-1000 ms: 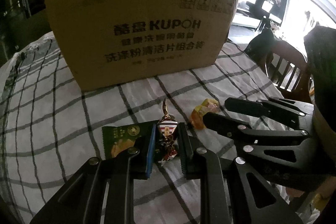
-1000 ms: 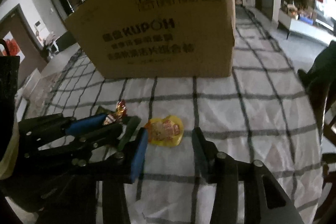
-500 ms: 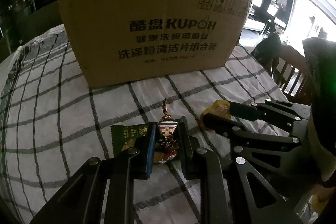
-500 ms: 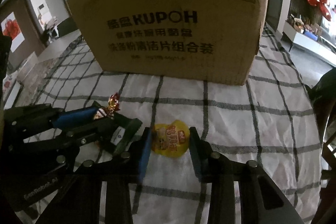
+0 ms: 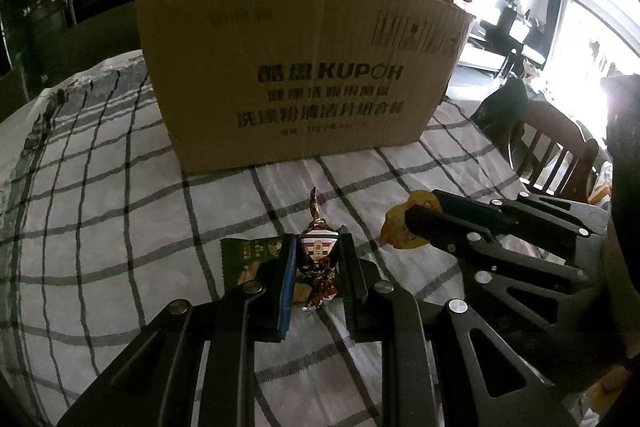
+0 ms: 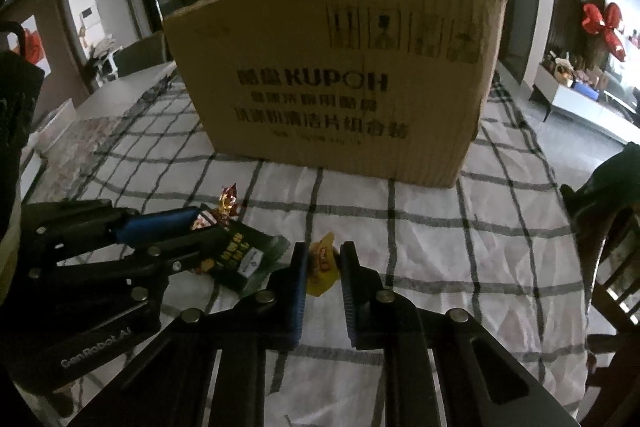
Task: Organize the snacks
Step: 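Lift the candy and yellow packet and carry both over the box, then open both tools to drop the candy and packet into the box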
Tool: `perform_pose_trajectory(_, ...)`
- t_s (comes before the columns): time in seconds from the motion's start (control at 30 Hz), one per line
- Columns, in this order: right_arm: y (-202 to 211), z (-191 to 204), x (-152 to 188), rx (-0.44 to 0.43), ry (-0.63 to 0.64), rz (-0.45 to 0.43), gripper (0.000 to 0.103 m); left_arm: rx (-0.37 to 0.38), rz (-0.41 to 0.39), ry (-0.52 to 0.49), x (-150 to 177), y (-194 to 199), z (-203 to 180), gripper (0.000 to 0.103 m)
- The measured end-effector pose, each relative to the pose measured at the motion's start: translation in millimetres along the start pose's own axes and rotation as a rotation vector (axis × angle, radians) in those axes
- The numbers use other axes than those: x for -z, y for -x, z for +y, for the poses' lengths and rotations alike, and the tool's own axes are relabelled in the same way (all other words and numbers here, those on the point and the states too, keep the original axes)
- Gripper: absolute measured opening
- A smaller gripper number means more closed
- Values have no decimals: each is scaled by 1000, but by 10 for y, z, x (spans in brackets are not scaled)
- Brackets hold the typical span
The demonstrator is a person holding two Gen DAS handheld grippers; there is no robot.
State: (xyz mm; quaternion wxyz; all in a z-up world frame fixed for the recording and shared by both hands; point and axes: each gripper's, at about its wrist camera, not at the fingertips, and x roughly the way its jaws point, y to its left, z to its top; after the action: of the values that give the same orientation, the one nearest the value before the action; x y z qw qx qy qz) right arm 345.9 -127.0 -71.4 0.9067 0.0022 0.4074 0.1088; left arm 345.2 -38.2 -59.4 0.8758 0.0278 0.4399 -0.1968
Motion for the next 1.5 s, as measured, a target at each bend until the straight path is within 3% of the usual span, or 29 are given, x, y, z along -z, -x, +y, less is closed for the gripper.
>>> perform_pose_trajectory(0.4,510,33,-225,-3,-7,-123,17,8,-95,-24,-229,451,-104,21)
perform_pose_trajectory(0.7,918,31,-561,-5,-13,-254,17,-10,-205,-44,-626,870,-141,21)
perform_pose_trajectory(0.97,1126,7,-948,-6,-5,-341,17,-33,-255,-60,-1003,987,-132,21)
perform_pose_trajectory(1.43,805,-160,-1465,21,2,-315,17,-71,-230,-57,-1612,678,51,21)
perform_pose_trajectory(1.47,765,-171,-1492,24,3,-307,17,-76,-227,-52,-1642,647,64,22)
perform_pose_trajectory(1.5,734,-176,-1510,26,1,-300,17,-77,-224,-51,-1660,624,73,31)
